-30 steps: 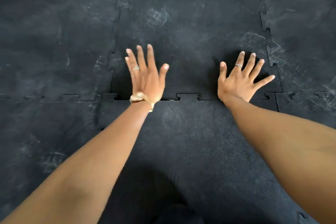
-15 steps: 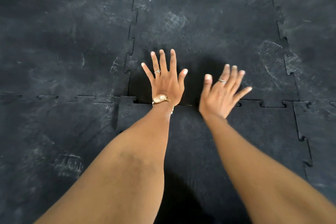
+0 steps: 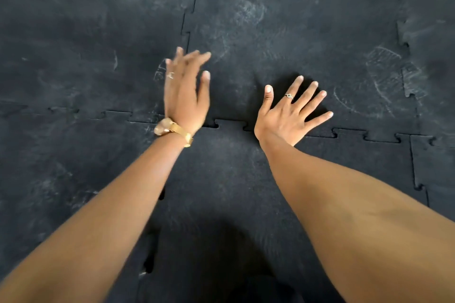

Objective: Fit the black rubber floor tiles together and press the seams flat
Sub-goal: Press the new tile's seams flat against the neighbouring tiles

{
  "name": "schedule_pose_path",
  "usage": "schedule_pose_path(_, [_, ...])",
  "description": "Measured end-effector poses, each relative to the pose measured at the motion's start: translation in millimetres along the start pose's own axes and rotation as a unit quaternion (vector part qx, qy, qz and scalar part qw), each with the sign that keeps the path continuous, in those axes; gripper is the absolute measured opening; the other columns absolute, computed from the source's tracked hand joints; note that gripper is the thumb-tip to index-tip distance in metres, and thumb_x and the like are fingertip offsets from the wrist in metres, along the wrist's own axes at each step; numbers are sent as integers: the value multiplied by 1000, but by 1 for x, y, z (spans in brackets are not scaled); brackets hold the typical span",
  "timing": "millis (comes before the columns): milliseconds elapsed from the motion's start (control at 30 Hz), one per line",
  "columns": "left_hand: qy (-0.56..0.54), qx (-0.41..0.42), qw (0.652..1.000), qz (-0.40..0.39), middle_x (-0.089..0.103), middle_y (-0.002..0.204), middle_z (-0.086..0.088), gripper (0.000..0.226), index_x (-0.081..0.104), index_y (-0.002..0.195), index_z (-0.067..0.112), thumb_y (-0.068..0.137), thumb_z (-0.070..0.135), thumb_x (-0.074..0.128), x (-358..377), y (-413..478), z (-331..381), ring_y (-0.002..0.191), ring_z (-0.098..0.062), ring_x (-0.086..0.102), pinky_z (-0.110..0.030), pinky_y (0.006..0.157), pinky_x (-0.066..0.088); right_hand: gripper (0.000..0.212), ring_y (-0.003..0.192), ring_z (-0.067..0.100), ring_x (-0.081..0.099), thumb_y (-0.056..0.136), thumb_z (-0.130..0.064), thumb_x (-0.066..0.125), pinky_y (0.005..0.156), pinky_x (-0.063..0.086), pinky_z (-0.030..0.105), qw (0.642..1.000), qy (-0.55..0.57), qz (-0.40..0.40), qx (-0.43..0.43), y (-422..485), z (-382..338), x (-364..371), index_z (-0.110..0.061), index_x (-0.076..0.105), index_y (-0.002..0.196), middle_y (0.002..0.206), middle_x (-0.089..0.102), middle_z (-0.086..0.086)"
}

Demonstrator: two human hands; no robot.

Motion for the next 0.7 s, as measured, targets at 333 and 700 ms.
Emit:
schedule_pose_path(333, [296, -109, 939, -135, 9, 159, -25, 67, 7, 155, 13, 101, 52, 16, 9, -9, -36, 147, -40, -6, -53, 120, -4, 77, 150, 29, -7, 92, -65, -2, 114, -5, 65, 1000, -5, -5, -5, -8, 1, 0, -20, 4, 155, 163, 2, 8])
schedule_pose_path(700, [248, -90, 955, -139, 12, 160, -19, 64, 8, 155, 15, 100, 49, 12, 8, -5, -31, 148, -38, -3, -57, 118, -6, 75, 150, 28, -8, 95, -60, 1, 115, -8, 63, 995, -5, -9, -97, -39, -68, 7, -14, 8, 155, 163, 4, 9])
Point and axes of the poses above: each hand's wrist, its own y-axis towards the middle knuckle, its own x-axis out of the palm, z = x × y, the point moved 2 cm from there along y, towards the middle knuckle
